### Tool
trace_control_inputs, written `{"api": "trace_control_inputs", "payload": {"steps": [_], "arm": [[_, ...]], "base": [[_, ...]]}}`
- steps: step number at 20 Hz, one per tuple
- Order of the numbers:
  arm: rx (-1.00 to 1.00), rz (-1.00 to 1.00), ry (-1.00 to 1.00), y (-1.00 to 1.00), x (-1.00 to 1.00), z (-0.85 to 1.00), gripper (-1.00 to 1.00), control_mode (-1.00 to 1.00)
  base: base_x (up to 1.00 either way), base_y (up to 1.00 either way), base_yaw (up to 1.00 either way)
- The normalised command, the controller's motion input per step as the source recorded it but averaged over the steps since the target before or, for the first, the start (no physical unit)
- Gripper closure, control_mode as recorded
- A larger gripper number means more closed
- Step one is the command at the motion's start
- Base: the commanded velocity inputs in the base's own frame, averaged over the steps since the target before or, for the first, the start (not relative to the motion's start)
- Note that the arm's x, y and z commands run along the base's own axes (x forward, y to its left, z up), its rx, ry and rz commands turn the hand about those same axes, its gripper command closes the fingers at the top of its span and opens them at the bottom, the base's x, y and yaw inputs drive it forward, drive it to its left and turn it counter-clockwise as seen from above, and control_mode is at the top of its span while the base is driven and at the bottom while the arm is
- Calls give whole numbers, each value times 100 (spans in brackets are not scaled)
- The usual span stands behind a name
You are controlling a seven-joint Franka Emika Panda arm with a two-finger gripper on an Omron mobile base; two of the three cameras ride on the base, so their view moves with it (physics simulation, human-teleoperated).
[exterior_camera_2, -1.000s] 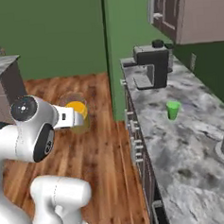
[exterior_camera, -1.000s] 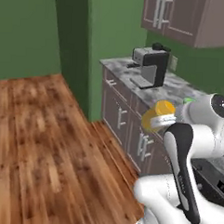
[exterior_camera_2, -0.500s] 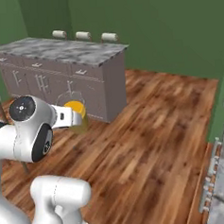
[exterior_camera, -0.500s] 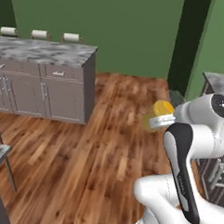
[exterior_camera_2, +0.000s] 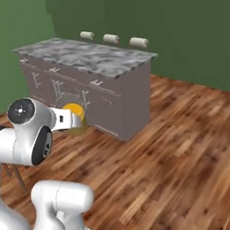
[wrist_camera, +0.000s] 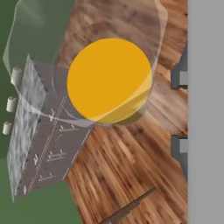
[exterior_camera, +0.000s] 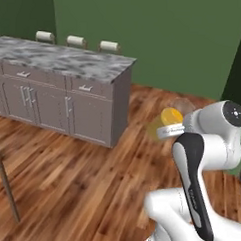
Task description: Place the pitcher and cup on the dining counter for serving.
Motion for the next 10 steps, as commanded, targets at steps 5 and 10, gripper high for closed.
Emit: {"api": "trace_control_inputs", "payload": {"steps": [5, 10], "arm": [[0, 0, 0, 0, 0, 0, 100, 100], [0, 0, 0, 0, 0, 0, 100, 100]], "base": [[100, -58, 19], [100, -42, 7]]}}
